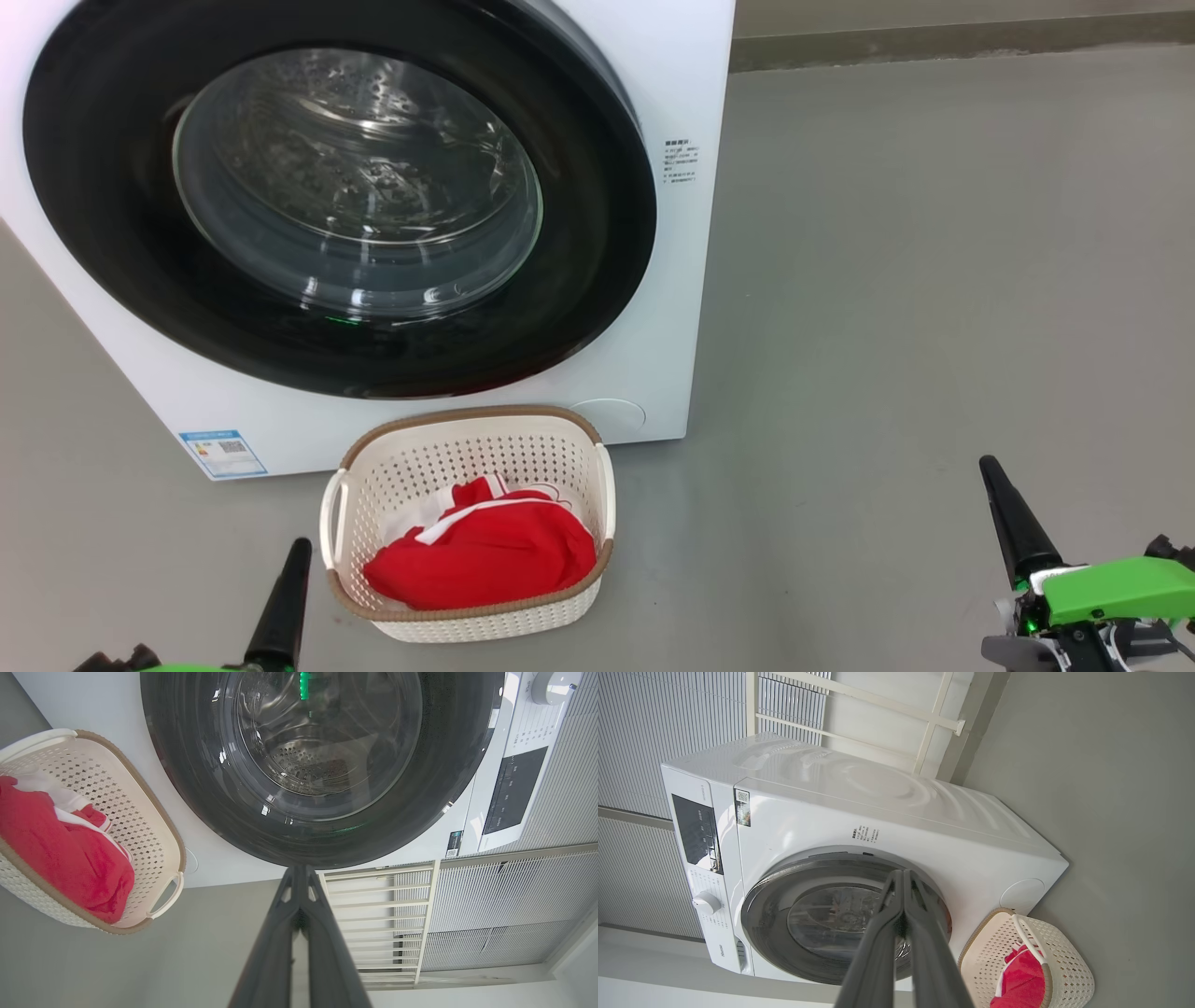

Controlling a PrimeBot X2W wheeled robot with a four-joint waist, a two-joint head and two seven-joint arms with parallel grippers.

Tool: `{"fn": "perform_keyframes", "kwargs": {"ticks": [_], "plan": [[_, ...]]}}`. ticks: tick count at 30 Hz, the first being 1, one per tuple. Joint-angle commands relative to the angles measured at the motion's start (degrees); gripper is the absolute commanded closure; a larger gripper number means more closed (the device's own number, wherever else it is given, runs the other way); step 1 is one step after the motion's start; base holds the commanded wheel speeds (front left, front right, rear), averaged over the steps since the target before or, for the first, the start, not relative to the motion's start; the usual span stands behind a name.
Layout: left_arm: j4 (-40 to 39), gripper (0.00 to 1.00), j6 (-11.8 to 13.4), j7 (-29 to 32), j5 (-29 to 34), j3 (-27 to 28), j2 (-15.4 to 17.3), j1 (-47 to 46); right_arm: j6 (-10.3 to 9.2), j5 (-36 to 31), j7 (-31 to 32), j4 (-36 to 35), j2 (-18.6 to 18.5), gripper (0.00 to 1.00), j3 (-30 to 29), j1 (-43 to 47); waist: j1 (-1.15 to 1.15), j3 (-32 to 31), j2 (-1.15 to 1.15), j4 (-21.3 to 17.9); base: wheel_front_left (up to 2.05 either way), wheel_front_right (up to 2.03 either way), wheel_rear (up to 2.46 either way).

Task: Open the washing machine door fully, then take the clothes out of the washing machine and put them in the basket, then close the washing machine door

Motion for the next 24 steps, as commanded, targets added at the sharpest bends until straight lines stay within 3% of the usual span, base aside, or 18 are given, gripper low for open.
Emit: {"fn": "perform_keyframes", "kwargs": {"ticks": [1,13,24], "plan": [[-1.67,1.00,-0.36,0.60,-2.07,1.90,0.95,-3.06,-0.04,2.00,0.74,-1.83,-0.36,1.00,0.71,-3.12,0.00,0.09,0.00,0.02,0.00,0.00,0.00],[-1.81,1.00,-0.40,2.54,-9.72,2.21,1.03,-4.27,-0.04,8.61,2.76,-1.99,-0.24,1.00,-0.05,-4.10,0.00,0.69,0.00,0.14,0.00,0.00,0.00],[-1.81,1.00,-0.40,2.54,-9.73,2.20,1.03,-4.27,-0.04,8.61,2.75,-1.99,-0.24,1.00,-0.04,-4.10,0.00,0.69,0.00,0.14,0.00,0.00,0.00]]}}
